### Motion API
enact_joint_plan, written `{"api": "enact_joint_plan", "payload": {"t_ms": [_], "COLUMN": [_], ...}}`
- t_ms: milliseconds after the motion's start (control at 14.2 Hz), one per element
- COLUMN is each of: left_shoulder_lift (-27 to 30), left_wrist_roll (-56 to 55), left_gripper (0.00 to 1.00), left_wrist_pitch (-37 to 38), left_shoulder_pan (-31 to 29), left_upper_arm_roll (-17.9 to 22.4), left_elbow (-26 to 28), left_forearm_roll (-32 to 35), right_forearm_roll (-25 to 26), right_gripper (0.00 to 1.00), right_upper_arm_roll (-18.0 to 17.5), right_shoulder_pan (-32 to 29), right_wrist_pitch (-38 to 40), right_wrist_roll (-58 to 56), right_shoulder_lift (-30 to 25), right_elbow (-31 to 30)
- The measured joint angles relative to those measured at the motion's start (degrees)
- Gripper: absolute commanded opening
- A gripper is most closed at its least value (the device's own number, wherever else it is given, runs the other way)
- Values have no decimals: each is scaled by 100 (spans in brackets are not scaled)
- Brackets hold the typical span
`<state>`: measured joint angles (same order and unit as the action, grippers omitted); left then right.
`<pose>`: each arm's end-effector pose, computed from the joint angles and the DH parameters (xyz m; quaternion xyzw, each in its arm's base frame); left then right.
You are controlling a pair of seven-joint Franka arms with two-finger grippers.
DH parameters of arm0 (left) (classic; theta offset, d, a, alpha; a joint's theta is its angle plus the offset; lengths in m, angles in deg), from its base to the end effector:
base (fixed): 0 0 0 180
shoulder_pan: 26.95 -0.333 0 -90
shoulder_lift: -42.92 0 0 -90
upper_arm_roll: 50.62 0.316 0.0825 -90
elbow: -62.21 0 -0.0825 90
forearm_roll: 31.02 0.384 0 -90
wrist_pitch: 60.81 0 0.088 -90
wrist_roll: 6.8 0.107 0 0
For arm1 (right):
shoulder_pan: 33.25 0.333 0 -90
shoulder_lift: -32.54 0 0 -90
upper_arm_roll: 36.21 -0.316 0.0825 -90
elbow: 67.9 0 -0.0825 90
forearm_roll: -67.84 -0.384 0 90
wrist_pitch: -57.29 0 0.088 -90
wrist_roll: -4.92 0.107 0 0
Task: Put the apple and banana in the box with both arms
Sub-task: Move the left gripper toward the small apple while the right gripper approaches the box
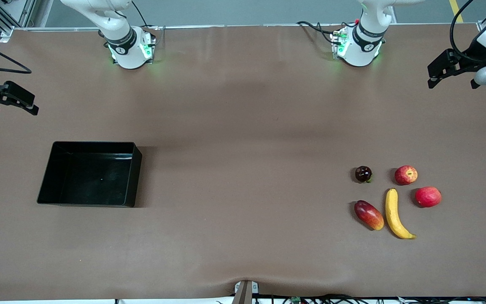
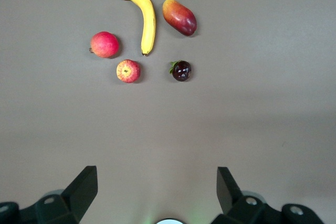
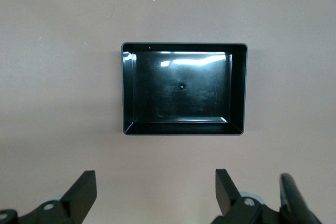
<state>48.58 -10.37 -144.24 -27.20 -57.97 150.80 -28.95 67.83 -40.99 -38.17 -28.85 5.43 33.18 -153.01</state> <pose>0.5072 -0.0630 0.6782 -0.9993 0.0284 -0.0062 0.0238 0.5516 -0.0016 0.6524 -1.0000 0.0057 -0.0034 0.0006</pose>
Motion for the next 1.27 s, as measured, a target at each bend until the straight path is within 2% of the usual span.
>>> {"api": "enact_joint_plan", "payload": {"t_ms": [424, 565, 919, 1060, 1272], "left_shoulder_lift": [-117, -356, -1303, -1643, -1799], "left_wrist_roll": [0, 0, 0, 3, 4], "left_gripper": [100, 100, 100, 100, 100], "left_wrist_pitch": [-7, -91, -1021, -1650, -2848], "left_shoulder_pan": [-21, -38, -170, -273, -464], "left_upper_arm_roll": [22, 42, 78, 82, 86], "left_elbow": [-48, -138, -98, 194, 1118], "left_forearm_roll": [0, 0, 24, 347, 635], "right_forearm_roll": [-3, -2, 4, 4, 4], "right_gripper": [100, 100, 100, 100, 100], "right_upper_arm_roll": [-3, -5, 15, 21, 27], "right_shoulder_pan": [5, 4, -116, -311, -549], "right_wrist_pitch": [-16, -58, -580, -628, -642], "right_wrist_roll": [0, 0, -1, -6, -24], "right_shoulder_lift": [42, 129, 448, 631, 805], "right_elbow": [-5, -6, -16, -17, -16]}}
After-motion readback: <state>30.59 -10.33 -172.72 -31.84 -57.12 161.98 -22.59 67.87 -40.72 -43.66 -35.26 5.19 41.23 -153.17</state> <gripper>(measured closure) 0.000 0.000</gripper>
